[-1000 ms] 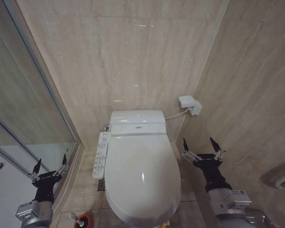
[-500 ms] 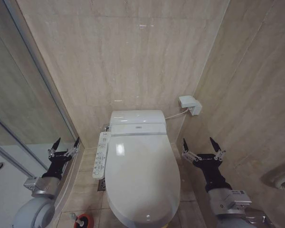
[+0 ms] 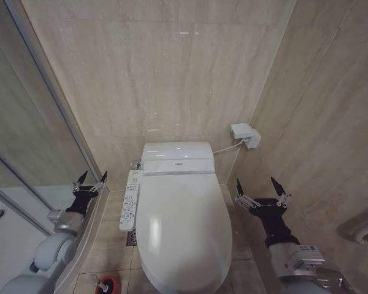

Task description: Open the toilet lid, clean the toilet bowl with a toilet brush, close the toilet lid, and flush.

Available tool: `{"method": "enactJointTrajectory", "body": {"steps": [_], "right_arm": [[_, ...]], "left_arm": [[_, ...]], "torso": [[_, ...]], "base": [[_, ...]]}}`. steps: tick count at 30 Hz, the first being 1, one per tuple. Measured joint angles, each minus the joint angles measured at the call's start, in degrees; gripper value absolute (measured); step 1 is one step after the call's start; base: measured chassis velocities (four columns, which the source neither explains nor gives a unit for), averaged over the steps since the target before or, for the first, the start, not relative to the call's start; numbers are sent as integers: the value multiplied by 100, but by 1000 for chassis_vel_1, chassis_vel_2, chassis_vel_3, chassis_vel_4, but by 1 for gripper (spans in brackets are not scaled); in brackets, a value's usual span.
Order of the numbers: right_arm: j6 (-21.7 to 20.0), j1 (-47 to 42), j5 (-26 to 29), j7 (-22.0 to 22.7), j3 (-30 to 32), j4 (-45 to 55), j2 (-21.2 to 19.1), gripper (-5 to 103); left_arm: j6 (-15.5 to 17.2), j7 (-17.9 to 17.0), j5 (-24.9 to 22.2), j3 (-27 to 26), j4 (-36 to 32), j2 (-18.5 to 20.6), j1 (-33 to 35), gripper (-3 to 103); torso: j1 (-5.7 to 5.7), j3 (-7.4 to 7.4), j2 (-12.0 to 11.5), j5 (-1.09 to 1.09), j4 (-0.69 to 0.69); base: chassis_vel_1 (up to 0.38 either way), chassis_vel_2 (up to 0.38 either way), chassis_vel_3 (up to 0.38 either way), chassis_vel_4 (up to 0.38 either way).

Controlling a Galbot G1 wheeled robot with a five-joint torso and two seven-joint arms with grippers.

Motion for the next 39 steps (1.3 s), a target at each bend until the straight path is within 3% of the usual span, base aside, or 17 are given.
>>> {"method": "enactJointTrajectory", "body": {"steps": [11,16,20,23,24,30,31,37,38,39], "right_arm": [[0,0,0,0,0,0,0,100],[0,1,0,0,1,0,0,100],[0,1,0,0,1,0,0,100],[0,1,0,0,1,0,0,100],[0,0,0,0,1,0,1,100],[0,1,0,1,1,0,0,100],[0,1,0,0,1,0,0,100],[0,1,0,0,1,0,1,100],[0,1,0,0,1,0,0,100],[0,0,0,0,1,0,0,100]], "left_arm": [[-83,214,-32,650,1211,62,-1483,84],[-110,527,-129,982,1955,41,-2183,83],[-110,631,-151,1017,2089,112,-2233,83],[-109,671,-154,1090,2172,120,-2315,83],[-108,677,-155,1145,2221,120,-2377,76],[-168,744,-147,1448,2450,116,-2626,76],[-209,795,-143,1556,2536,124,-2708,50],[-350,1002,-128,1890,2697,162,-2887,50],[-418,1104,-114,1967,2722,187,-2905,23],[-447,1158,-98,2001,2738,201,-2913,23]], "torso": [[0,0,0,1,-1],[0,0,0,2,-4],[-1,-1,0,2,2],[-1,-1,0,1,1],[-1,-1,0,2,0],[0,-1,0,2,-2],[0,-1,0,2,-1],[0,-1,0,2,-2],[0,-1,0,2,-2],[0,-1,0,2,-2]], "base": [[0,0,0,0],[0,0,0,0],[0,0,0,0],[0,0,0,0],[0,0,0,0],[0,0,0,0],[0,0,0,0],[0,0,0,0],[0,0,0,0],[0,0,0,0]]}}
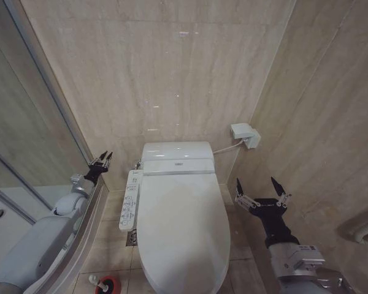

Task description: Open the toilet lid, clean the toilet bowl with a toilet brush, close the toilet lid, and flush.

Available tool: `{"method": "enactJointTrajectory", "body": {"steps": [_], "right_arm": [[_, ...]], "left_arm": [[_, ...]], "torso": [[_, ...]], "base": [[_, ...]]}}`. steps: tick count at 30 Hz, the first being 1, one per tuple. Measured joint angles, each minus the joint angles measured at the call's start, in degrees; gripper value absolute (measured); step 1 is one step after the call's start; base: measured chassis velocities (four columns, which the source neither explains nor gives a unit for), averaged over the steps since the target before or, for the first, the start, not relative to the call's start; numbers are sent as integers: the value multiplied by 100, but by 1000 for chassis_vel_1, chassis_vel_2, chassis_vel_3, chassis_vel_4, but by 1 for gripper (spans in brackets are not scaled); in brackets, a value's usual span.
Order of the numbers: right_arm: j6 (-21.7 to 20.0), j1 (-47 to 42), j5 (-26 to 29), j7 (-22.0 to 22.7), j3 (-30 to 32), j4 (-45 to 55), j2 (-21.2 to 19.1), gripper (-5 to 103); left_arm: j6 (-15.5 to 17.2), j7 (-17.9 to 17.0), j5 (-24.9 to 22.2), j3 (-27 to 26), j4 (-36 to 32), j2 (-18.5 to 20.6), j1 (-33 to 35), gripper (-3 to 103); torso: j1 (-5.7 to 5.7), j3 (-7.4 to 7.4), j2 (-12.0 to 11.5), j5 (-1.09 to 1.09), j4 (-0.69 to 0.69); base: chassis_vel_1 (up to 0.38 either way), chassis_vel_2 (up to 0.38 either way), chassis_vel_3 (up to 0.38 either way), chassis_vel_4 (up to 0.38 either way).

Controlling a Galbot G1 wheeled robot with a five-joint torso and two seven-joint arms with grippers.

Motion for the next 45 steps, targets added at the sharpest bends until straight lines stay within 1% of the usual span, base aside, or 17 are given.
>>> {"method": "enactJointTrajectory", "body": {"steps": [1,4,5,6,7,10,11,12,15,20,22,23,24,26,27,32,45], "right_arm": [[0,0,0,0,0,0,0,100],[0,0,0,0,0,0,0,100],[0,0,0,0,0,0,0,100],[0,0,0,0,0,0,0,100],[0,0,0,0,0,0,0,100],[0,0,0,0,0,1,0,100],[0,0,0,0,0,0,0,100],[0,0,0,0,0,0,0,100],[0,0,0,0,0,0,0,100],[0,1,0,0,0,1,0,100],[0,0,0,0,0,1,0,100],[0,0,0,0,0,1,0,100],[0,0,0,0,0,1,0,100],[0,0,0,0,0,1,0,100],[0,0,0,0,0,1,0,100],[0,0,0,0,0,1,0,100],[0,-1,0,0,0,1,0,100]], "left_arm": [[0,0,0,0,0,0,0,23],[-265,546,119,242,211,103,-113,23],[-265,546,119,242,211,103,-113,23],[-355,810,166,325,313,155,-180,23],[-388,900,182,357,352,182,-208,1],[-482,1097,194,503,535,206,-348,1],[-525,1152,194,560,616,205,-402,1],[-525,1152,194,560,616,205,-402,1],[-687,1369,259,739,995,144,-645,0],[-871,1490,301,932,1427,42,-915,0],[-1020,1672,304,1078,1724,-12,-1115,0],[-1133,1833,322,1180,1912,-40,-1258,0],[-1133,1833,322,1180,1912,-40,-1258,0],[-1290,2041,393,1285,2099,-85,-1427,0],[-1290,2041,393,1285,2099,-85,-1427,0],[-1490,2327,600,1391,2286,-241,-1525,0],[-1539,2504,667,1352,2356,-331,-1519,0]], "torso": [[0,0,0,0,0],[0,0,0,-1,2],[0,0,0,-1,2],[0,0,0,0,2],[0,0,0,0,1],[0,0,0,0,2],[0,0,0,0,0],[0,0,0,0,0],[0,0,0,-1,0],[0,0,0,-1,1],[0,0,0,0,0],[0,0,0,-1,1],[0,0,0,-1,1],[0,0,0,1,0],[0,0,0,1,0],[0,0,1,0,1],[-2,-1,2,0,2]], "base": [[0,0,0,0],[0,0,0,0],[0,0,0,0],[0,0,0,0],[0,0,0,0],[0,0,0,0],[0,0,0,0],[0,0,0,0],[0,0,0,0],[0,0,0,0],[0,0,0,0],[0,0,0,0],[0,0,0,0],[0,0,0,0],[0,0,0,0],[0,0,0,0],[-38,46,38,-47]]}}
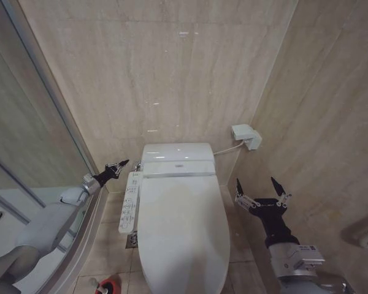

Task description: Open the toilet lid, clean the toilet bowl with a toilet brush, close the toilet lid, and flush.

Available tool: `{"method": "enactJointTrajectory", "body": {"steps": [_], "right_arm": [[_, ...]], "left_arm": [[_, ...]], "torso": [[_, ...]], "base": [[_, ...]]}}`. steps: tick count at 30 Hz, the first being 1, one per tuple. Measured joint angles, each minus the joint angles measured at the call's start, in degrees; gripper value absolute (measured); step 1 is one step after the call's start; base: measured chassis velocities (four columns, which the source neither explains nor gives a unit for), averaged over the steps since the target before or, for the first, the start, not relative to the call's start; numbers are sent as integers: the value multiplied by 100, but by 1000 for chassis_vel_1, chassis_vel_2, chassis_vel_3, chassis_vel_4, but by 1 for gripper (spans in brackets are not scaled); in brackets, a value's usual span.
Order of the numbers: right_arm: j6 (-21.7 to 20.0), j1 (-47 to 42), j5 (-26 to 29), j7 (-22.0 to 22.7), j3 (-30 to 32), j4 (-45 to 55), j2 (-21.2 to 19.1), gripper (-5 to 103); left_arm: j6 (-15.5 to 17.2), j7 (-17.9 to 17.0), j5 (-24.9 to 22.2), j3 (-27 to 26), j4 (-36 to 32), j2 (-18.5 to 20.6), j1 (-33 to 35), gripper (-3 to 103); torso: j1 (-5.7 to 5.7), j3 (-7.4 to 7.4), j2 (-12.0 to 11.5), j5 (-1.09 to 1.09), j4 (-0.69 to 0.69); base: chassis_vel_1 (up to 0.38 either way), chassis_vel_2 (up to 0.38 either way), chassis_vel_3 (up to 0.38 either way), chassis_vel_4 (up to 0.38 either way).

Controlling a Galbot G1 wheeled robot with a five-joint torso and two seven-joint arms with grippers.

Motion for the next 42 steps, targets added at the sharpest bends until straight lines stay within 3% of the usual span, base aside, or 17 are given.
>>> {"method": "enactJointTrajectory", "body": {"steps": [11,13,15,17,21,24,26,42], "right_arm": [[1,7,-1,0,2,0,-1,100],[1,4,0,-1,0,0,-1,100],[0,2,0,0,0,-1,0,100],[1,-1,0,0,0,2,0,100],[1,-1,0,0,0,2,0,100],[1,1,0,0,0,2,0,100],[1,2,0,0,0,2,0,100],[1,-1,0,0,1,0,0,100]], "left_arm": [[-13,201,-6,-11,47,-43,-33,0],[4,261,1,-49,12,-35,66,0],[16,284,6,-77,-20,-26,130,0],[22,303,19,-145,-70,6,224,0],[37,306,30,-230,-112,9,402,0],[41,296,30,-294,-183,10,479,0],[44,291,29,-315,-212,3,517,0],[56,348,9,-316,-213,-26,483,0]], "torso": [[12,4,-5,2,-5],[13,7,-6,-5,3],[5,4,-6,-7,-3],[-9,-7,4,10,-2],[-2,1,1,-8,1],[0,0,0,7,-1],[5,2,-1,-4,-4],[-3,-2,1,1,-1]], "base": [[-198,187,211,-196],[1,53,-92,74],[10,0,-46,37],[18,-8,-38,7],[32,-31,-50,16],[0,0,0,0],[0,0,0,0],[58,-67,-67,66]]}}
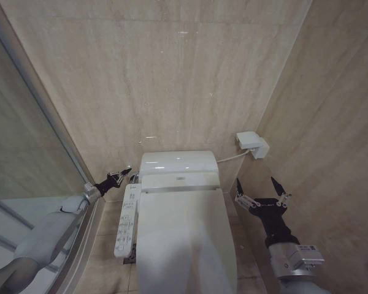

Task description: Open the toilet lid, clean the toilet bowl with a toilet brush, close the toilet lid, and flush.

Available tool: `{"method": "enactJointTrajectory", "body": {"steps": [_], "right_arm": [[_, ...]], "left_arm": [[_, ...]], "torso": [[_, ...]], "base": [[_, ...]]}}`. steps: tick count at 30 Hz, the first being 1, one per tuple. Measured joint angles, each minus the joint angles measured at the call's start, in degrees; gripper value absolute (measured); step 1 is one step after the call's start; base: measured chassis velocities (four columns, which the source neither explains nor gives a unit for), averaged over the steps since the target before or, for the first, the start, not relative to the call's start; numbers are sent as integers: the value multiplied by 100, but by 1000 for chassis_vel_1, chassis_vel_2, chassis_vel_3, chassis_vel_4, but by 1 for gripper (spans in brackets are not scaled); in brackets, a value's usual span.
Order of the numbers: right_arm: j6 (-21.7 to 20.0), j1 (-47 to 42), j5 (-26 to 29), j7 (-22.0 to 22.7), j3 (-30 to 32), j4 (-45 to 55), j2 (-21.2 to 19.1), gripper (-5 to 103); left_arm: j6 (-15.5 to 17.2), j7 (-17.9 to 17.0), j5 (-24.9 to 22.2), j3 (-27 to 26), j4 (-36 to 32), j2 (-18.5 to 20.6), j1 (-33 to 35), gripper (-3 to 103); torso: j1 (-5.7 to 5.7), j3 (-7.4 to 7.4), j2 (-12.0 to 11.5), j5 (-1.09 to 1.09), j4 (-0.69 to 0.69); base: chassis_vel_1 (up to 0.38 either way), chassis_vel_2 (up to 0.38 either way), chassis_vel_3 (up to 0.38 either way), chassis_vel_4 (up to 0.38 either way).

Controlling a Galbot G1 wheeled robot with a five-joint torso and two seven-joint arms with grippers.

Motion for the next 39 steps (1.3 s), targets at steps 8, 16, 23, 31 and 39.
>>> {"method": "enactJointTrajectory", "body": {"steps": [8,16,23,31,39], "right_arm": [[0,1,0,0,0,0,0,100],[0,2,0,0,0,0,0,100],[0,2,0,0,0,0,0,100],[0,2,0,0,0,0,0,100],[0,2,0,0,0,0,0,100]], "left_arm": [[6,157,-28,28,60,37,-66,0],[11,424,-98,134,242,11,-190,0],[-22,573,-46,171,532,-154,-217,0],[-61,690,6,105,669,-232,-155,0],[-41,740,136,31,710,-290,9,0]], "torso": [[6,3,-2,-2,-2],[7,3,-2,-1,-1],[5,3,-2,-1,-1],[4,1,-2,2,0],[5,4,-2,-5,0]], "base": [[18,-19,-21,18],[-14,11,9,-10],[0,0,0,0],[0,0,0,0],[0,0,0,0]]}}
